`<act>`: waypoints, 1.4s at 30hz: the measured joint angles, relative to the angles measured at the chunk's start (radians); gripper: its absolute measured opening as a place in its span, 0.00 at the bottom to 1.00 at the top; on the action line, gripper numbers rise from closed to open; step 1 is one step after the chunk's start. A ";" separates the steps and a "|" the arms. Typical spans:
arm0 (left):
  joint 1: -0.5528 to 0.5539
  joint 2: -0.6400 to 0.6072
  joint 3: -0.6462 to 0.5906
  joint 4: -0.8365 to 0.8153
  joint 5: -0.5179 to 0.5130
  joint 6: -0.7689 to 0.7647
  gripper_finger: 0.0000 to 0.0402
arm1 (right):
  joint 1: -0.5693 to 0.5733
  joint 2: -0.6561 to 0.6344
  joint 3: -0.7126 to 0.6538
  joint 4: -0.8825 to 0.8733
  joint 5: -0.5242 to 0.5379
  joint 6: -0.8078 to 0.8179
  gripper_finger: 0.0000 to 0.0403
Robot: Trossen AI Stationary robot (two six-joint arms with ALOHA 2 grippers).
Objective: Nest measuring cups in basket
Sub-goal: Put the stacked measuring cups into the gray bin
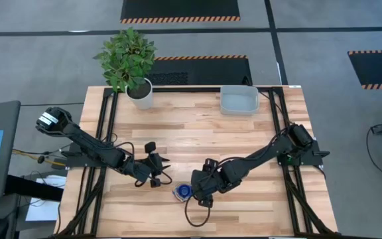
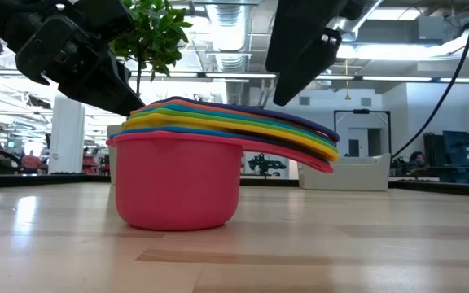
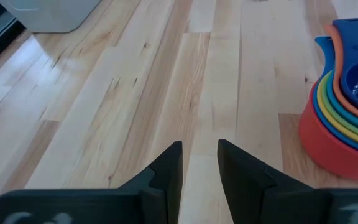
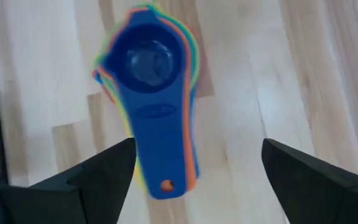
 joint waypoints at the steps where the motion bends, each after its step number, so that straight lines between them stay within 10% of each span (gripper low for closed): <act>1: 0.000 0.000 0.000 0.000 0.000 0.000 0.23 | 0.005 0.000 0.000 0.008 -0.009 -0.006 0.95; 20: 0.001 0.000 0.000 -0.004 -0.011 0.000 0.23 | -0.028 0.068 0.000 0.074 -0.069 -0.065 0.98; 42: 0.001 0.000 0.000 -0.006 -0.012 0.004 0.23 | -0.216 0.049 0.060 0.165 -0.087 -0.553 0.91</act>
